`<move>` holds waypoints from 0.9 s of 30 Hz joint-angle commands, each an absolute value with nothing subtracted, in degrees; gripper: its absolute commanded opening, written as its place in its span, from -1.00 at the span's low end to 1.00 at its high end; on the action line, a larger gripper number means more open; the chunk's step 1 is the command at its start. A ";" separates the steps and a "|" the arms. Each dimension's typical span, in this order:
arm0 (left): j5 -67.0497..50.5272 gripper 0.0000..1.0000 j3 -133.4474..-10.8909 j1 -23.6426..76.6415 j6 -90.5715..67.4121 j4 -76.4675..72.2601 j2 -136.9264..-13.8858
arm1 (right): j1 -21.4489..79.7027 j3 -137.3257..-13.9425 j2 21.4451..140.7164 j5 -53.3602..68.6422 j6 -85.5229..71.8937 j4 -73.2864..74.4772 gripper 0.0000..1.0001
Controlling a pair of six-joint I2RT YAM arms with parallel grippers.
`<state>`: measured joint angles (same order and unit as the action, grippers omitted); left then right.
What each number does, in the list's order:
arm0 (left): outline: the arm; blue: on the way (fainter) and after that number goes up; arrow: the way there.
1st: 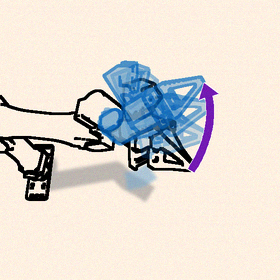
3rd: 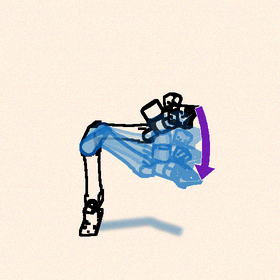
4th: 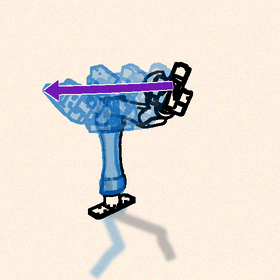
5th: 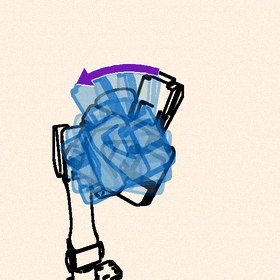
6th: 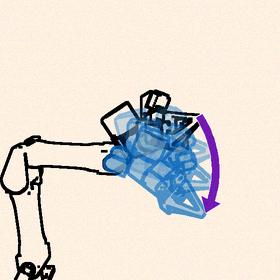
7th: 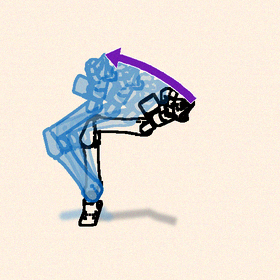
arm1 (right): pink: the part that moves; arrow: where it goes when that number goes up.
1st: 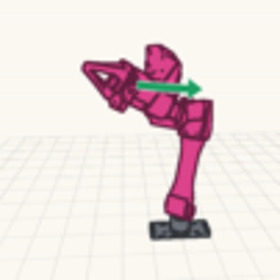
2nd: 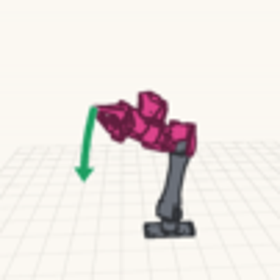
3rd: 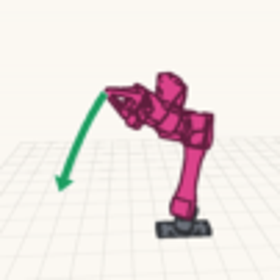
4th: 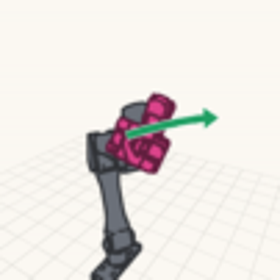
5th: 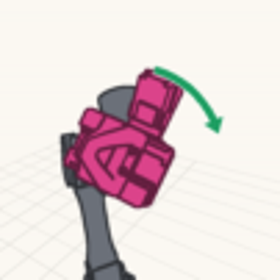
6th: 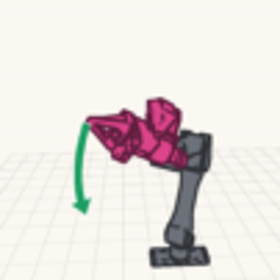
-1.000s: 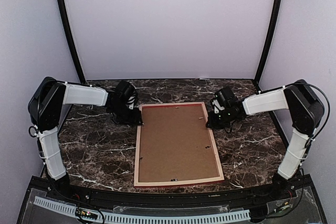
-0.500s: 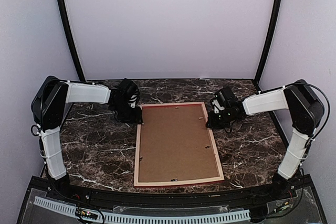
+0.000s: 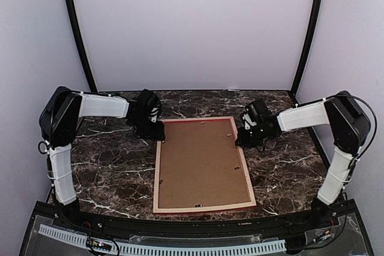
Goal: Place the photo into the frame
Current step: Press the fastener onto the backboard.
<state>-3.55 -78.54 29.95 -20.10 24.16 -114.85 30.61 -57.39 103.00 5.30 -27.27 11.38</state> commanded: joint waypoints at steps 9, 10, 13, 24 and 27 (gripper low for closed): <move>-4.62 0.13 -76.81 30.15 -19.60 20.53 -113.18 | 30.96 -55.64 105.91 8.49 -26.68 12.96 -0.92; -4.06 0.15 -76.59 30.15 -19.56 20.49 -112.10 | 30.94 -55.59 105.95 8.52 -26.76 12.87 -0.92; -3.46 0.20 -75.78 30.15 -19.21 20.74 -110.49 | 30.94 -55.54 106.13 8.85 -26.83 12.66 -0.92; -1.56 0.22 -75.75 30.19 -19.01 22.99 -111.23 | 30.94 -55.18 106.13 9.21 -26.90 12.34 -0.92; -2.49 0.20 -75.99 30.27 -19.29 22.80 -112.12 | 31.00 -54.87 105.77 9.12 -27.01 12.28 -0.92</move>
